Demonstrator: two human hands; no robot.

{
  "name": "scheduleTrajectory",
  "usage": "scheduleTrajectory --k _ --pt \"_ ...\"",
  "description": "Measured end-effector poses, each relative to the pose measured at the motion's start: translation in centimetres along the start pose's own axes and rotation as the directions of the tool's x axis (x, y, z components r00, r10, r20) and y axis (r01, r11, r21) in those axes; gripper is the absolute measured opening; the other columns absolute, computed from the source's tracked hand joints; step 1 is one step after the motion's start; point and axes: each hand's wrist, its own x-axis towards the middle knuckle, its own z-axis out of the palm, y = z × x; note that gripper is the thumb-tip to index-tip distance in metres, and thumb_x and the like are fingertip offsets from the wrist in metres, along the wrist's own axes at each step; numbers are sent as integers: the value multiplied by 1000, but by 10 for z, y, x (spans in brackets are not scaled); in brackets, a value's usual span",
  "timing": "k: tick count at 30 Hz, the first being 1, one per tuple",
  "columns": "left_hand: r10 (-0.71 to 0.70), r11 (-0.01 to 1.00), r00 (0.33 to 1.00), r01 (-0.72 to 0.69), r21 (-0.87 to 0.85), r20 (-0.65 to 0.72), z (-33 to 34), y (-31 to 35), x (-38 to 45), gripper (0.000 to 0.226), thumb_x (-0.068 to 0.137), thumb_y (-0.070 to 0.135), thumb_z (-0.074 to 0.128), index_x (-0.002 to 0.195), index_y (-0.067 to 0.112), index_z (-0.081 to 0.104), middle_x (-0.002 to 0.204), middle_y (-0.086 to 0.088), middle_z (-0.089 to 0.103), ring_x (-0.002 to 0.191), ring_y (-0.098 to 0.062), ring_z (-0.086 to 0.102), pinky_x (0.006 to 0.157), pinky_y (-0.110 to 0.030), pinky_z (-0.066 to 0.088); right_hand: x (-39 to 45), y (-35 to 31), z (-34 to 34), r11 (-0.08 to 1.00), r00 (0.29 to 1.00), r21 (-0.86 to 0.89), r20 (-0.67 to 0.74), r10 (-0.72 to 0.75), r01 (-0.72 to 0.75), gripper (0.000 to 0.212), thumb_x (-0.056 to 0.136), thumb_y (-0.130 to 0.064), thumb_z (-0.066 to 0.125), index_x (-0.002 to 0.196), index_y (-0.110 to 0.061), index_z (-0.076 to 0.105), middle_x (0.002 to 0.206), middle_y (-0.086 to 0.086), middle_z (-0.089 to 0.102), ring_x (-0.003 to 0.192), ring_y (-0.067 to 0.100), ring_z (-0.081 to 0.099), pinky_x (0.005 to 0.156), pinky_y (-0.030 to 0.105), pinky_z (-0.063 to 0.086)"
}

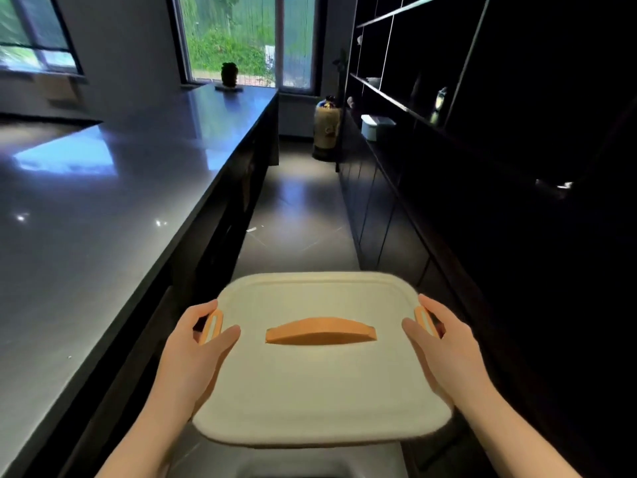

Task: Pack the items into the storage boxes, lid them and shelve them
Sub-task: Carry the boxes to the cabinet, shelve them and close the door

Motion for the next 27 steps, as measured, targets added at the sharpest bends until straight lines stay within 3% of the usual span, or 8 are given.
scheduleTrajectory --k 4,8,14,20,27 --pt "19 1000 1000 -20 18 6 14 -7 103 45 81 26 71 121 33 51 87 0 57 77 -19 59 55 -28 43 83 -16 58 1000 1000 14 -22 9 -9 54 87 -33 65 137 -34 47 118 -6 61 97 12 59 70 24 45" --pt "19 998 998 -22 52 56 26 7 209 46 81 28 70 122 34 50 87 3 59 78 -18 60 57 -31 46 156 -45 103 995 995 53 -51 84 -81 55 87 -32 67 138 -33 46 115 -9 59 82 -3 51 59 13 36" --pt "40 996 989 -51 72 142 63 28 344 48 80 28 71 122 35 48 95 5 59 84 -15 59 63 -31 47 261 -71 141 993 987 22 -107 120 -118 62 80 -34 74 136 -34 46 114 -12 53 97 7 47 65 22 39" --pt "21 996 987 -35 80 161 122 38 473 46 78 23 73 116 29 48 91 1 59 79 -16 61 58 -29 46 392 -83 181 984 976 41 -126 175 -171 53 76 -32 78 121 -31 50 95 -4 57 82 14 58 57 26 43" --pt "-6 993 993 -8 117 118 187 78 634 44 76 26 75 112 29 49 82 -6 58 72 -23 60 60 -36 49 559 -111 225 979 977 118 -117 179 -165 45 74 -30 80 110 -28 53 88 -1 60 79 15 59 60 28 44"
